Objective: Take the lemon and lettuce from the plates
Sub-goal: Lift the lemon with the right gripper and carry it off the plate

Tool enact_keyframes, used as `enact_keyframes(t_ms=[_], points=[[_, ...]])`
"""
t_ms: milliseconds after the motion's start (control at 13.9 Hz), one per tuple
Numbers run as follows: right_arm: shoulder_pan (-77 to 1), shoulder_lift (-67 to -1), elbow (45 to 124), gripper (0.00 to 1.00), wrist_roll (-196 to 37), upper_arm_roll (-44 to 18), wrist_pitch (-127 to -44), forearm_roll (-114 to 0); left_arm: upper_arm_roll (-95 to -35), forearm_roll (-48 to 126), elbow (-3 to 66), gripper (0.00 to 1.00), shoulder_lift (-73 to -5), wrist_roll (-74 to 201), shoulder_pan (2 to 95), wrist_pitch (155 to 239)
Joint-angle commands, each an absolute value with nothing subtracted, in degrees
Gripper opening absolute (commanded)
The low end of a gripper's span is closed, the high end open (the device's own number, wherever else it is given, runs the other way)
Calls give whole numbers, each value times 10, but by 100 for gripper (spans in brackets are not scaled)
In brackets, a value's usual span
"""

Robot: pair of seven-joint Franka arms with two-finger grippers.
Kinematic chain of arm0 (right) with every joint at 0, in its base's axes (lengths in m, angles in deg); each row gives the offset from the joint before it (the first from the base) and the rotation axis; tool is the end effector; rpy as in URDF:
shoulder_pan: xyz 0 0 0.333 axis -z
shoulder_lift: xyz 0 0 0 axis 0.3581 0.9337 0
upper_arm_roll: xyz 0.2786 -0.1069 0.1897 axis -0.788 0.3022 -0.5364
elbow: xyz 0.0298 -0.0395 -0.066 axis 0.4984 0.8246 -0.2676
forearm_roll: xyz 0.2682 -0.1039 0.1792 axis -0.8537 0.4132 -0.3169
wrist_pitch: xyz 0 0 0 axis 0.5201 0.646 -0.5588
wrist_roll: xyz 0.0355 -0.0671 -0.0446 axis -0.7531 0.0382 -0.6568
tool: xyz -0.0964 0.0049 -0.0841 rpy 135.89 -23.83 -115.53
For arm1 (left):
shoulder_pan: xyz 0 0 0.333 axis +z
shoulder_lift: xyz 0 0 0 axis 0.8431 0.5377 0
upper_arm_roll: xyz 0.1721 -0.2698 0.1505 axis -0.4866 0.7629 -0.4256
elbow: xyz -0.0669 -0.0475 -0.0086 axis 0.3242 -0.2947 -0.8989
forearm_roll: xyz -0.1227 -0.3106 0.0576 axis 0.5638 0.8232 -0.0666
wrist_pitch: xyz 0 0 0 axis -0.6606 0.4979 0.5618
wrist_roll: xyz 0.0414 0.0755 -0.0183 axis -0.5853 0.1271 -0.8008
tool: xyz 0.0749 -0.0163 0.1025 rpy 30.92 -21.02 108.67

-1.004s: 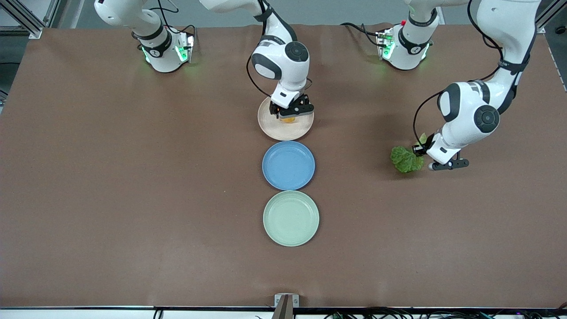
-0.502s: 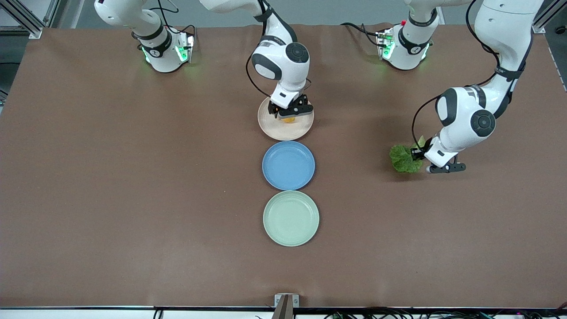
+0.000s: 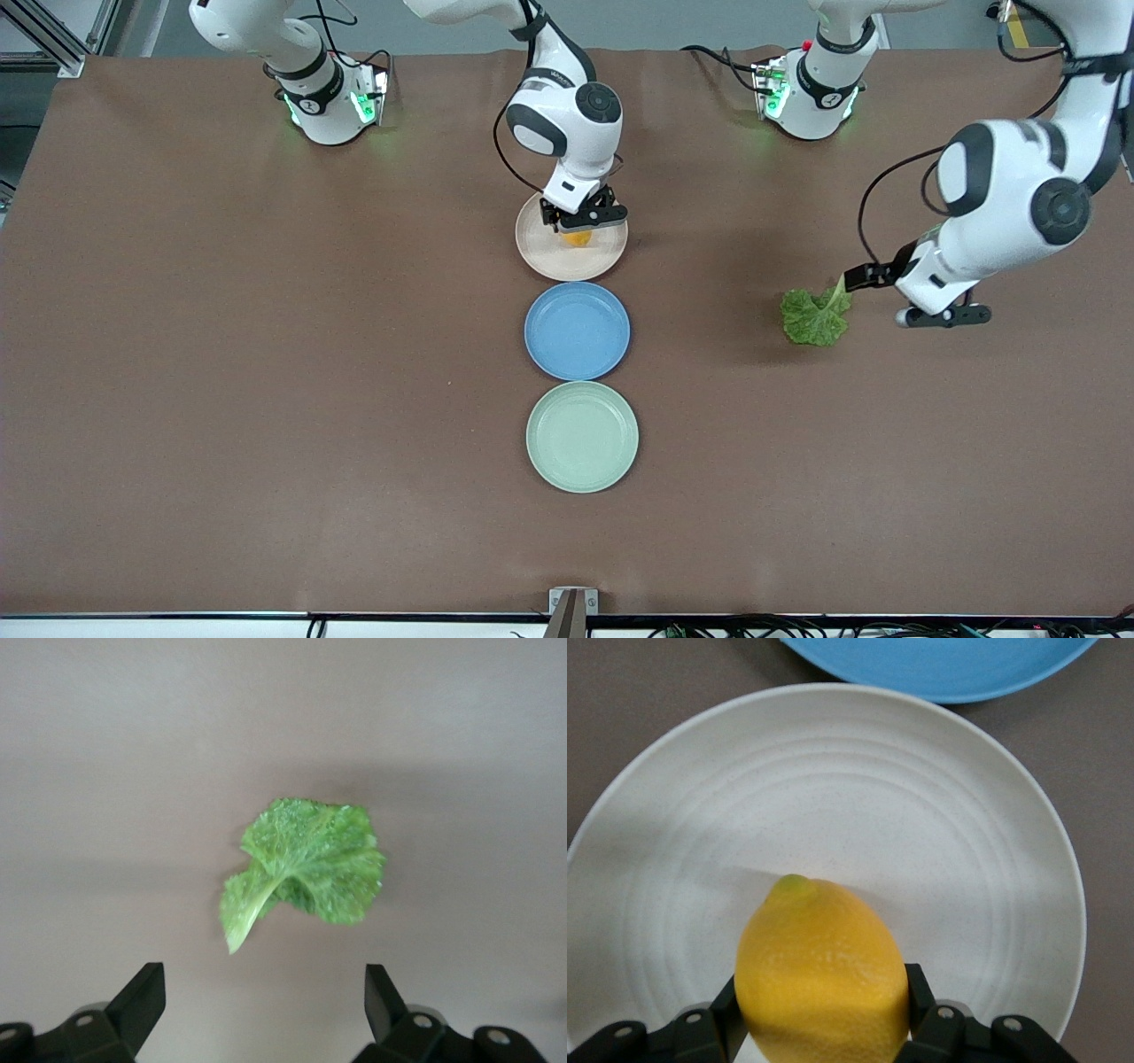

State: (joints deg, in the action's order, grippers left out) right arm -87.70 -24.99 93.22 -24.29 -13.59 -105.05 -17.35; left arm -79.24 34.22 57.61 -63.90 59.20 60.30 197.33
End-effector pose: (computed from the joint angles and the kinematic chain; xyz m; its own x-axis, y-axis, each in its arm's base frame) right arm 0.2845 0.5379 0.2512 0.9707 0.2402 -0.0053 0.2391 -0.9636 0.1194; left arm 0.4696 -0.0162 0.4187 0.9865 0.0476 -0.1565 0.0568 -0.9969 0.0547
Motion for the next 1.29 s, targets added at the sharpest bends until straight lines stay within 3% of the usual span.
enact_keyframes(t_ms=[0,430,646,933,1220], points=[[-873,-250,930,3,-246,-132,-1049,-166,-792,350,537,100,-688,585,610,1894],[-771,-338,923,0,-267,-129,-966,-172,-795,350,315,100,-701,587,636,1698],[-704,-383,951,0,-276,-129,-968,-172,-794,347,246,100,-696,584,635,1686],[-597,-457,1062,0,-385,-129,-1027,-172,-790,340,189,100,-668,585,630,1686],[-507,-476,1111,0,-468,-129,-1047,-171,-787,329,171,100,-647,586,622,1687]])
